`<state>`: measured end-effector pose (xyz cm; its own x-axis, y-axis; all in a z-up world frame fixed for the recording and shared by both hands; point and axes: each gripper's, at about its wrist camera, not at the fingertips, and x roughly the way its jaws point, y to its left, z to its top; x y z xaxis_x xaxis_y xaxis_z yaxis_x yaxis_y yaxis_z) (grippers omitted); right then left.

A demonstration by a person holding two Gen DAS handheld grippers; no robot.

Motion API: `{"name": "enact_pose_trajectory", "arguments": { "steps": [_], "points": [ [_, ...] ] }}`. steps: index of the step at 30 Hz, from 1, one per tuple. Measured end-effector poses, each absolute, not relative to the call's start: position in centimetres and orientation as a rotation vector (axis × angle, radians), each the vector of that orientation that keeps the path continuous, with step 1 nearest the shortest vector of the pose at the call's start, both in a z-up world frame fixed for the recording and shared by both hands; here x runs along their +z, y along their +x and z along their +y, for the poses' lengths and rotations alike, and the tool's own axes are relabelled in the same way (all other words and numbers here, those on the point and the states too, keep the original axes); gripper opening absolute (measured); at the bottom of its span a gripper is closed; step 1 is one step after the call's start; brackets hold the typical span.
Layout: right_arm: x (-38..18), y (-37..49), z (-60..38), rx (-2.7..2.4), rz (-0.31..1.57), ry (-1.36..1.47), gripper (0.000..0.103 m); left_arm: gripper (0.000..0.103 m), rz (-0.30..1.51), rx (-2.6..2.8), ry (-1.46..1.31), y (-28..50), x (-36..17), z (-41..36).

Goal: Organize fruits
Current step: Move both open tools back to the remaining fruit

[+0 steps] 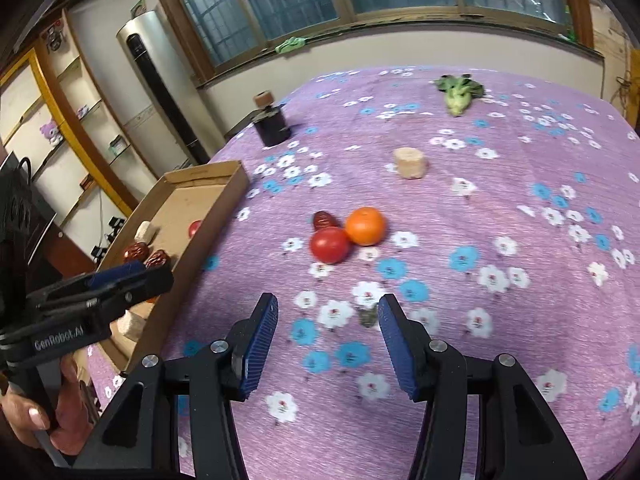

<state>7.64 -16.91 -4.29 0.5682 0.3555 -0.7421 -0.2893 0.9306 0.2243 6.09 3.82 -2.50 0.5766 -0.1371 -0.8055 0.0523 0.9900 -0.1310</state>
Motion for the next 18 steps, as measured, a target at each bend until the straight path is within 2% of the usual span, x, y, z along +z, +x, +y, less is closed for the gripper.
{"name": "enact_pose_trajectory", "arguments": {
  "steps": [18],
  "points": [
    [-4.6, 11.0, -20.7, 0.319, 0.886, 0.085, 0.053, 0.059, 1.005, -0.255, -0.048, 8.9, -5.0, -1.8]
  ]
}}
